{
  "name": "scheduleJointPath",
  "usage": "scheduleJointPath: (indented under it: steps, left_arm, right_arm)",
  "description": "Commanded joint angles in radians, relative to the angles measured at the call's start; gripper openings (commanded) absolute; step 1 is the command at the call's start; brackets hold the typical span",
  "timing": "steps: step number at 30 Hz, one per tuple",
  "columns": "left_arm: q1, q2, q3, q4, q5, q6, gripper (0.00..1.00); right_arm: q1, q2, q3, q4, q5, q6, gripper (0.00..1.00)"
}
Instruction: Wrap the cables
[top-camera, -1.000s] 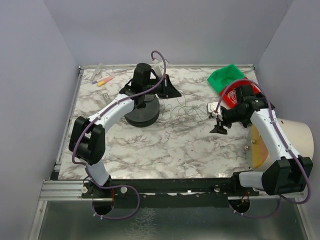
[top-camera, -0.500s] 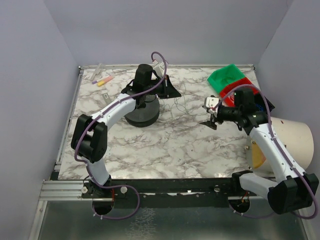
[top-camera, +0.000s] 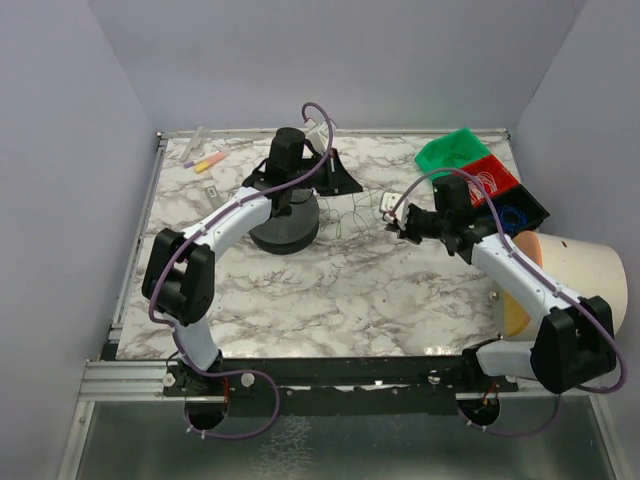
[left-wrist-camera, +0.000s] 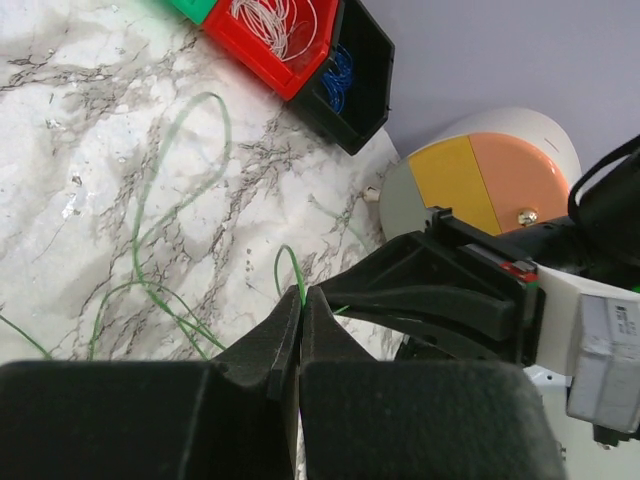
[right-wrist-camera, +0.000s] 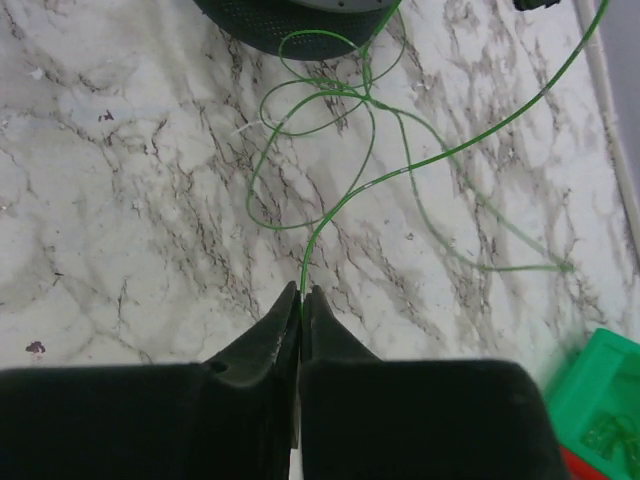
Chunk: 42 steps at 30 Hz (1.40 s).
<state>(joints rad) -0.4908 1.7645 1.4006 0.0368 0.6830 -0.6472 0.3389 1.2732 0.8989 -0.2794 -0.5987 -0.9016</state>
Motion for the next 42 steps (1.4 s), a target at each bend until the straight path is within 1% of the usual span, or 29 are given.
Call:
scheduleJointPath:
  steps: [1,2,3,5,6,8,9,11,14,17,19,20,21,22,23,24,25,27,29,31,35,38,42]
  left_arm:
    - [0.007,0.006,0.029,0.022,-0.016,0.004,0.01]
    - [0.007,0.008,0.037,0.011,-0.018,0.015,0.08]
    - [0.008,0.011,0.047,-0.007,-0.021,0.034,0.23]
    - [0.018,0.01,0.073,-0.048,-0.026,0.076,0.58]
    - [0.027,0.004,0.085,-0.076,-0.031,0.1,0.71]
    - [0.06,-0.021,0.11,-0.129,-0.048,0.148,0.95]
    - [0.084,-0.035,0.12,-0.148,-0.048,0.164,0.99]
    - [0.141,-0.071,0.143,-0.202,-0.057,0.211,0.99]
    - [0.219,-0.101,0.224,-0.388,-0.185,0.355,0.99]
    - [0.278,-0.119,0.265,-0.535,-0.39,0.508,0.99]
    - [0.314,-0.128,0.251,-0.583,-0.527,0.587,0.99]
    - [0.329,-0.139,0.229,-0.592,-0.583,0.61,0.99]
    - [0.34,-0.148,0.198,-0.595,-0.636,0.635,0.99]
    - [0.352,-0.154,0.175,-0.597,-0.685,0.644,0.99]
    - [0.36,-0.159,0.149,-0.598,-0.722,0.676,0.99]
    - [0.37,-0.163,0.128,-0.6,-0.755,0.7,0.99]
    - [0.381,-0.167,0.104,-0.601,-0.765,0.707,0.99]
    - [0.401,-0.16,0.064,-0.603,-0.76,0.718,0.99]
    - [0.408,-0.124,0.049,-0.609,-0.715,0.74,0.99]
    - [0.411,-0.064,0.064,-0.63,-0.649,0.764,0.99]
    - [0.426,0.04,0.106,-0.644,-0.63,0.767,0.96]
    - [0.435,0.102,0.144,-0.653,-0.609,0.76,0.9]
    - [0.436,0.177,0.199,-0.665,-0.596,0.748,0.78]
  right_arm:
    - [0.007,0.051,0.064,-0.077,-0.018,-0.015,0.01]
    - [0.006,0.046,0.067,-0.077,-0.006,-0.004,0.01]
    - [0.006,0.035,0.072,-0.073,0.02,0.011,0.0]
    - [0.002,0.011,0.082,-0.046,0.101,0.069,0.0]
    - [-0.007,-0.004,0.092,-0.038,0.145,0.093,0.01]
    - [-0.048,-0.027,0.126,-0.056,0.199,0.123,0.0]
    - [-0.075,-0.036,0.145,-0.07,0.225,0.134,0.0]
    - [-0.139,-0.053,0.178,-0.103,0.283,0.145,0.0]
    - [-0.207,-0.086,0.205,-0.139,0.375,0.144,0.01]
    - [-0.227,-0.11,0.229,-0.215,0.458,0.097,0.01]
    - [-0.227,-0.107,0.266,-0.331,0.45,0.055,0.03]
    - [-0.227,-0.104,0.284,-0.394,0.428,0.041,0.07]
    - [-0.227,-0.102,0.297,-0.442,0.407,0.034,0.13]
    - [-0.226,-0.101,0.308,-0.486,0.378,0.031,0.23]
    - [-0.227,-0.096,0.318,-0.545,0.347,0.014,0.37]
    - [-0.226,-0.089,0.336,-0.609,0.307,-0.014,0.52]
    - [-0.225,-0.077,0.36,-0.68,0.257,-0.06,0.63]
    - [-0.225,-0.055,0.409,-0.762,0.163,-0.098,0.67]
    - [-0.222,-0.045,0.439,-0.772,0.087,-0.11,0.7]
    - [-0.216,-0.038,0.456,-0.742,0.024,-0.112,0.71]
    - [-0.206,-0.012,0.461,-0.676,-0.082,-0.105,0.72]
    - [-0.203,-0.008,0.427,-0.616,-0.117,-0.1,0.72]
    - [-0.203,-0.022,0.36,-0.54,-0.129,-0.09,0.72]
